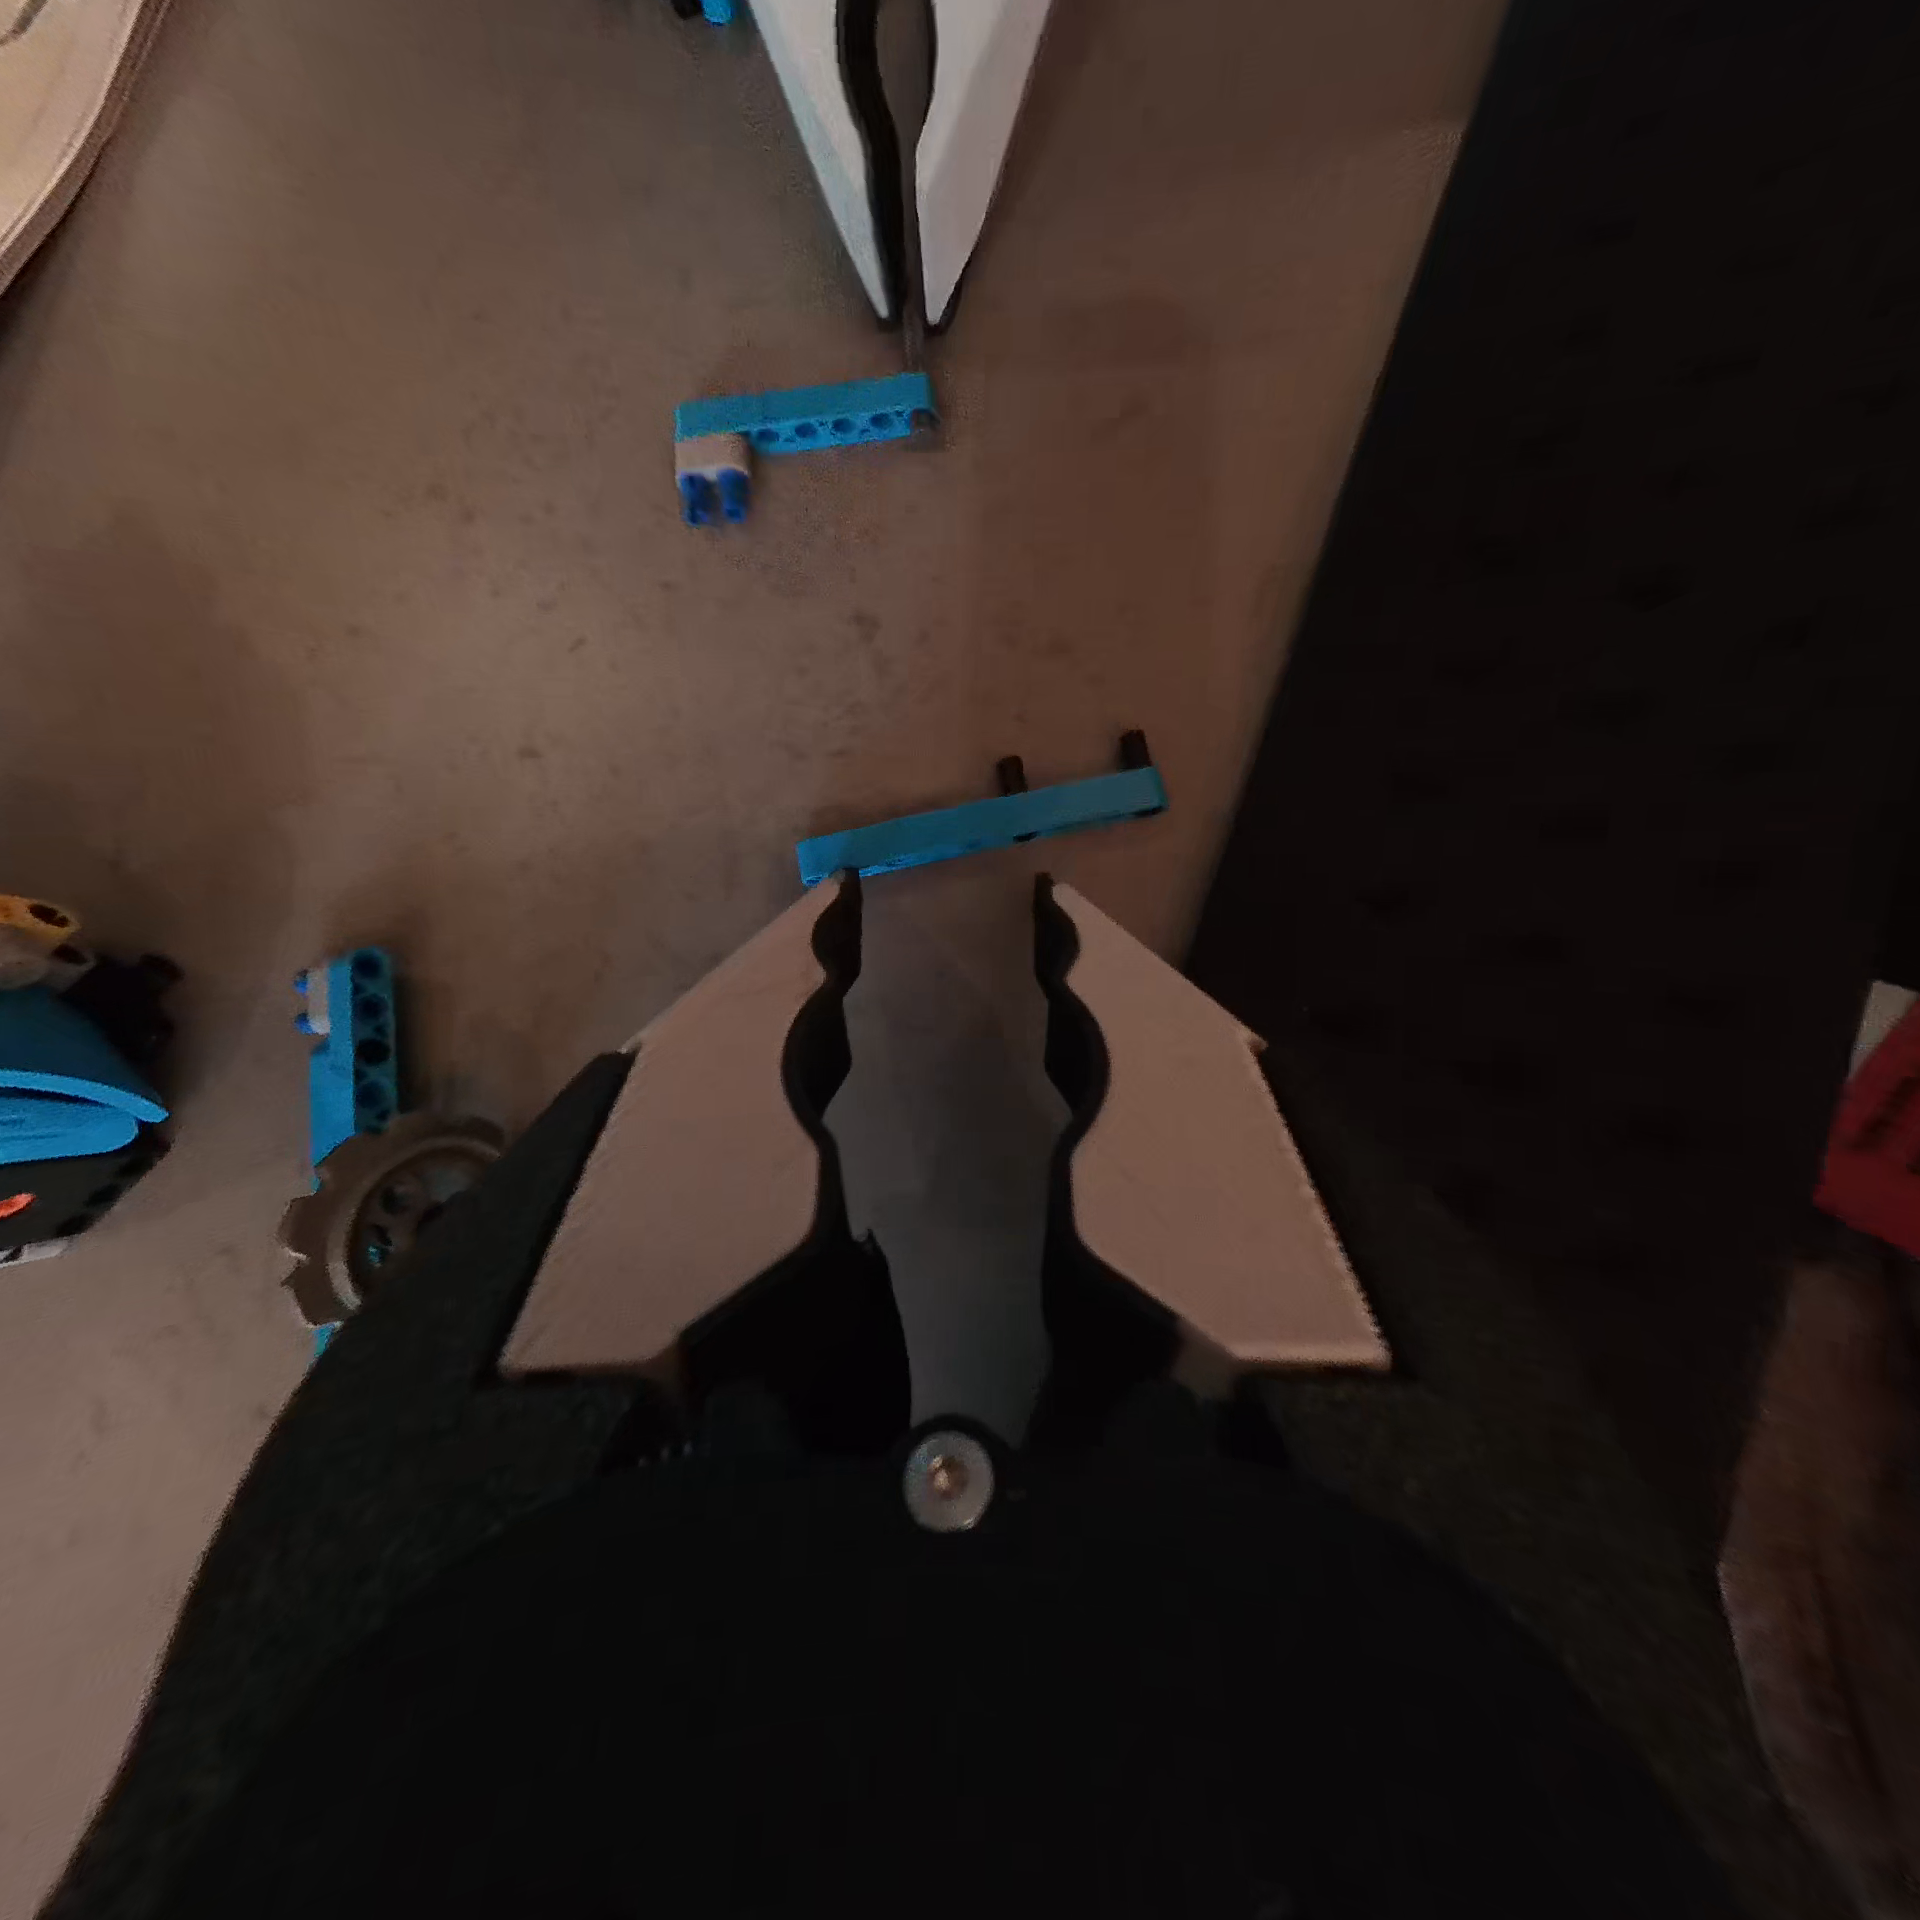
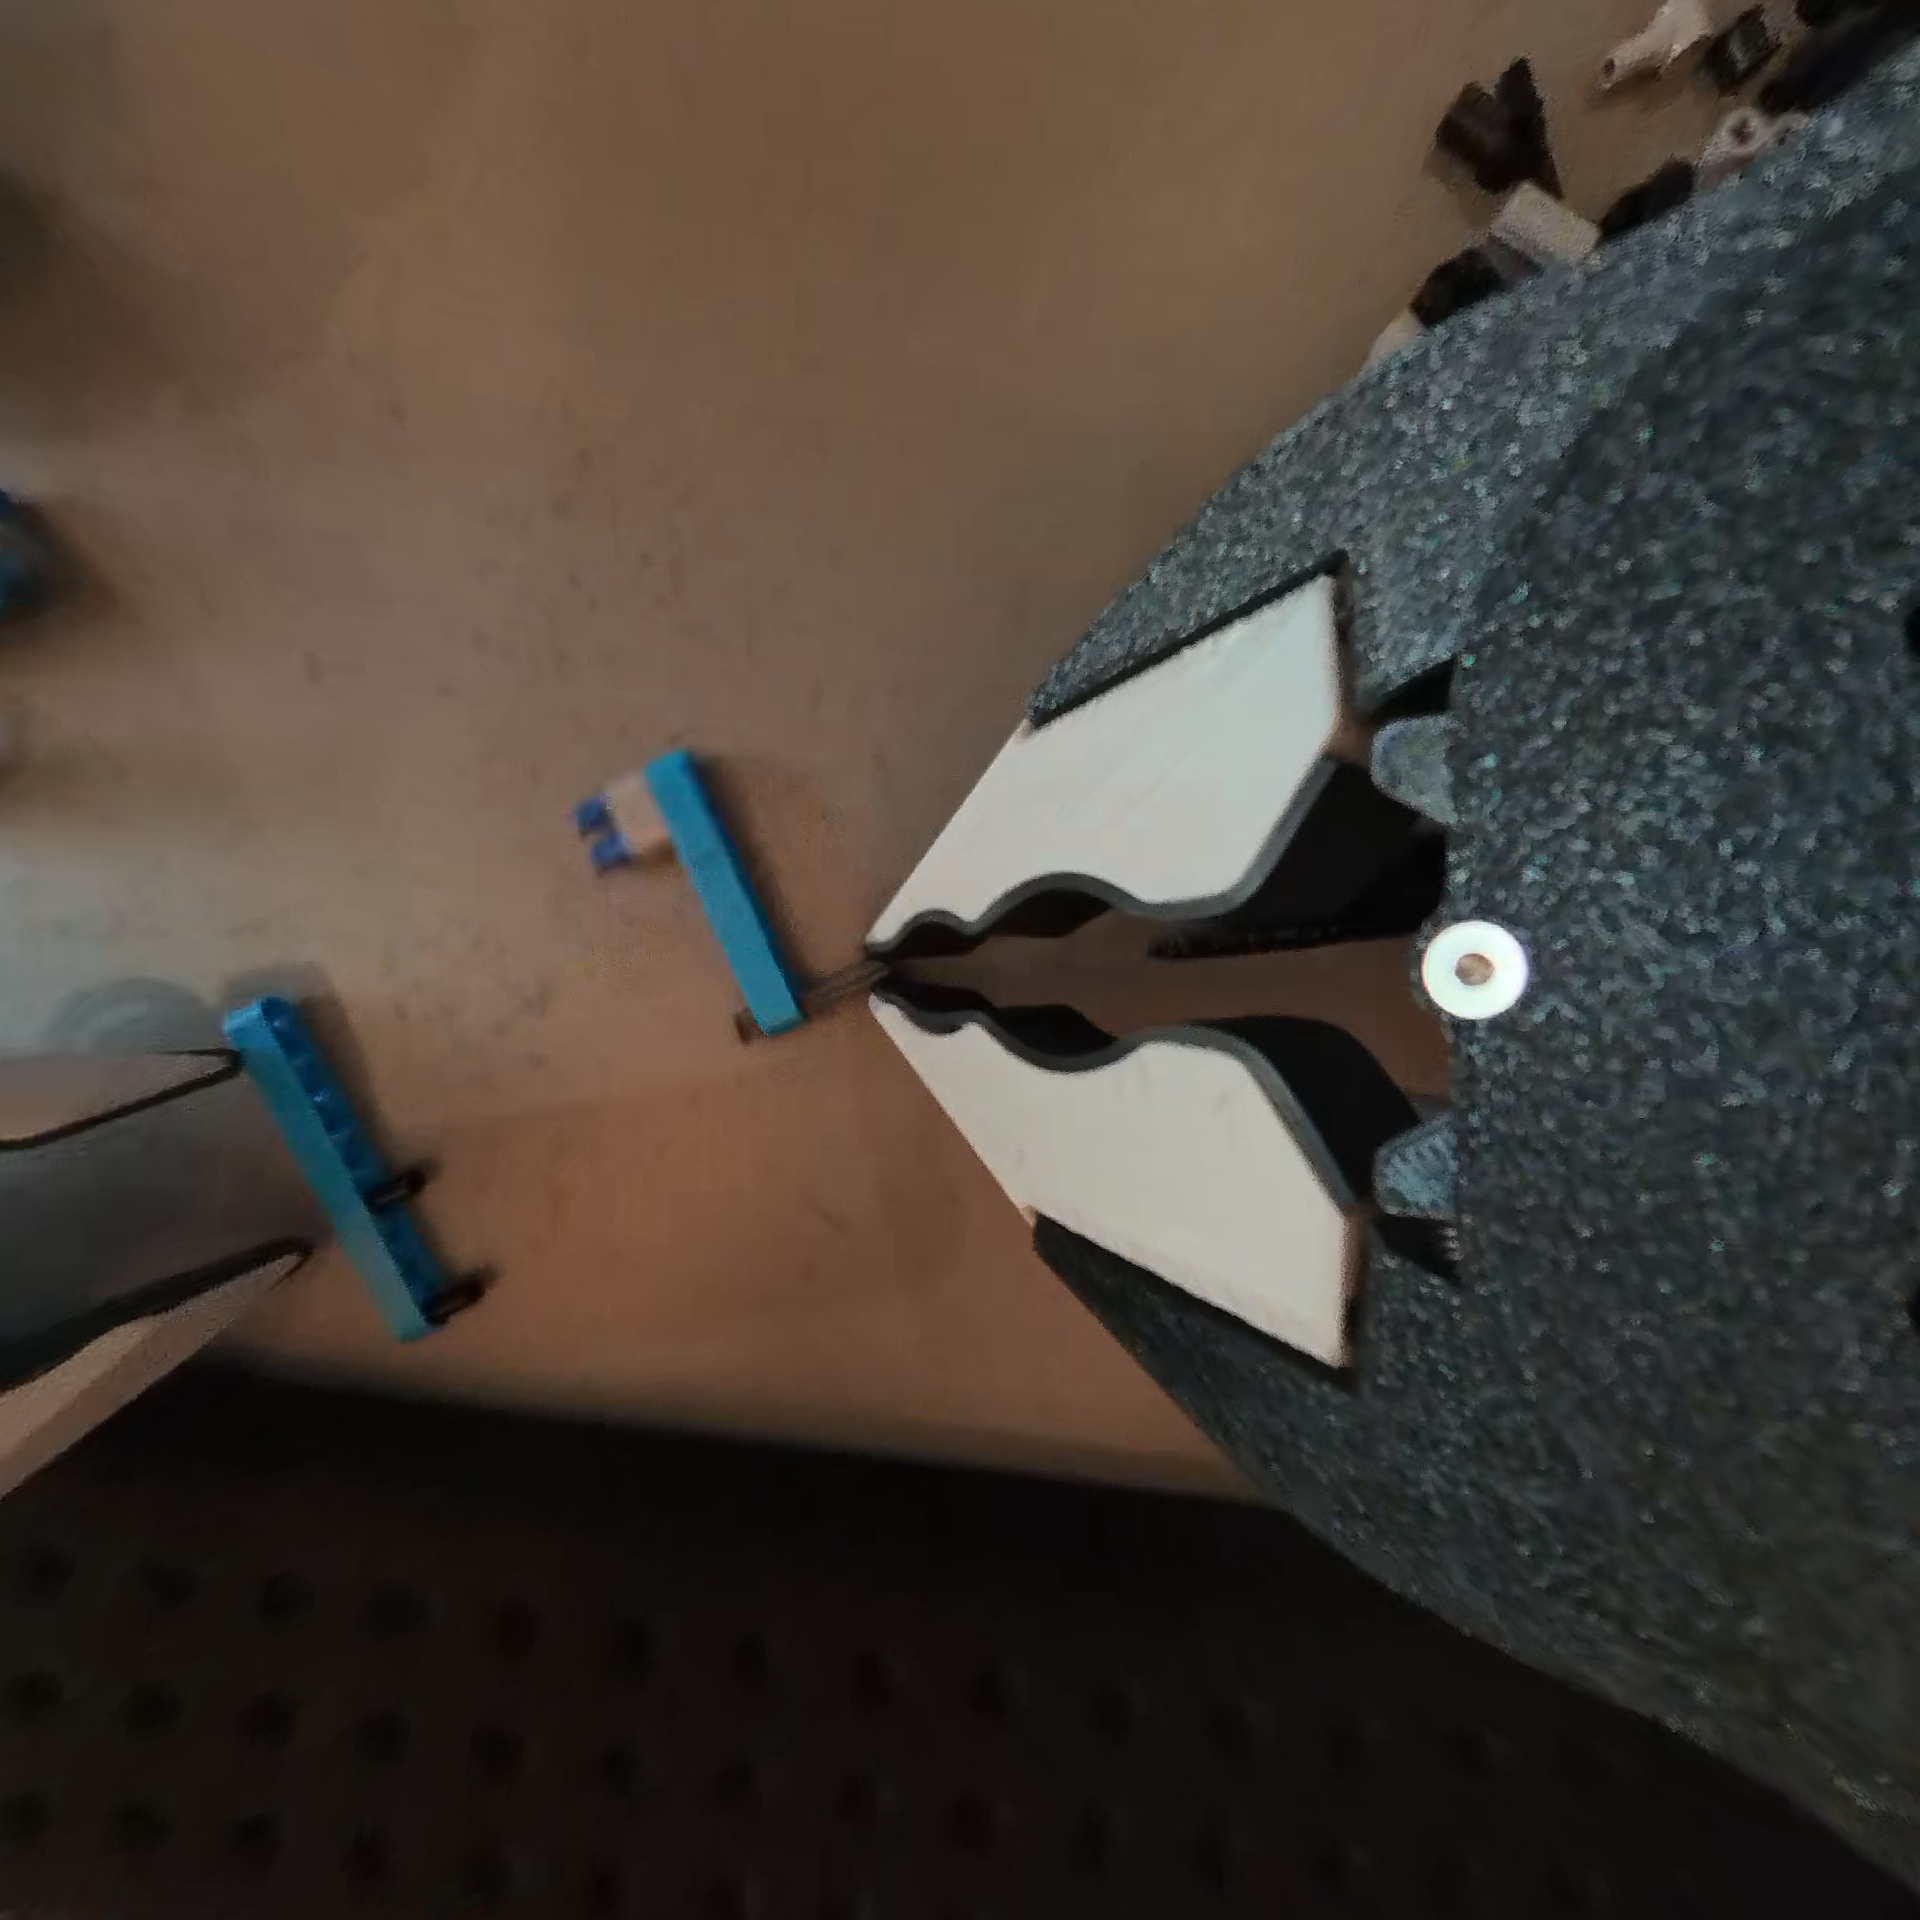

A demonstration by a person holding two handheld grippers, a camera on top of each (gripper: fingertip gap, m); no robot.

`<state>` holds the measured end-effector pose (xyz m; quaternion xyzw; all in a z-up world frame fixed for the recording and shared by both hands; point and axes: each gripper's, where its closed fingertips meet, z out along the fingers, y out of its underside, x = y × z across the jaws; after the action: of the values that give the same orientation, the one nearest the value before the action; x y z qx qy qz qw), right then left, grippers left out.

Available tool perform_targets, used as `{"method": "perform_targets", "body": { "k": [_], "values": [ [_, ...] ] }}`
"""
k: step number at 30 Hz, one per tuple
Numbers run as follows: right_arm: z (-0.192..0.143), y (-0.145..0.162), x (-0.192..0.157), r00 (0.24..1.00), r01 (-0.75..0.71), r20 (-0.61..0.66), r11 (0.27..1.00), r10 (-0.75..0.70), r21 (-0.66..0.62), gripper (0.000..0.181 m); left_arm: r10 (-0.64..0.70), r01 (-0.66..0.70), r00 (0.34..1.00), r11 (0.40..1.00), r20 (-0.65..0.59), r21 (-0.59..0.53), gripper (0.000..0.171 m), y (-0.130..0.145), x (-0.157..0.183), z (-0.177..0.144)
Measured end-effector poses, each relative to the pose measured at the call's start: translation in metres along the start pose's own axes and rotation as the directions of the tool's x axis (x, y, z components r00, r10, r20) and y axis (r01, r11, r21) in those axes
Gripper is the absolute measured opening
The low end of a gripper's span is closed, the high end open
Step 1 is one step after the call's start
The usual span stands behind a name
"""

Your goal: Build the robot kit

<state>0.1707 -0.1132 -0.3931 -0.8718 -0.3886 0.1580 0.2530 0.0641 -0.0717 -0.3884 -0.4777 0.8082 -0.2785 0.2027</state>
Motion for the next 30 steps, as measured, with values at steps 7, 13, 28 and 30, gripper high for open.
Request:
{"method": "perform_targets", "body": {
  "k": [7, 13, 28, 30],
  "values": [
    [0.004, -0.021, -0.013, 0.994, -0.037, -0.097, 0.986, 0.053, 0.164, 0.004, -0.07, 0.069, 0.997, 0.997, 0.024, 0.04, 0.047, 0.0, -0.008, -0.007],
    [-0.001, -0.031, -0.02, 0.987, -0.008, -0.158, 0.983, 0.038, 0.185, 0.004, -0.153, 0.152, 0.988, 0.987, 0.017, 0.054, 0.058, 0.005, -0.003, -0.015],
    [0.006, -0.055, -0.027, 0.988, -0.035, -0.142, 0.989, 0.055, 0.142, 0.004, -0.171, 0.189, 0.977, 0.971, -0.126, 0.148, 0.05, -0.02, 0.017, -0.016],
    [0.013, -0.065, -0.032, 0.989, 0.014, -0.146, 0.994, 0.003, 0.112, 0.004, -0.163, 0.186, 0.979, 0.959, -0.122, 0.213, 0.05, -0.034, 0.015, -0.018]
  ]
}}
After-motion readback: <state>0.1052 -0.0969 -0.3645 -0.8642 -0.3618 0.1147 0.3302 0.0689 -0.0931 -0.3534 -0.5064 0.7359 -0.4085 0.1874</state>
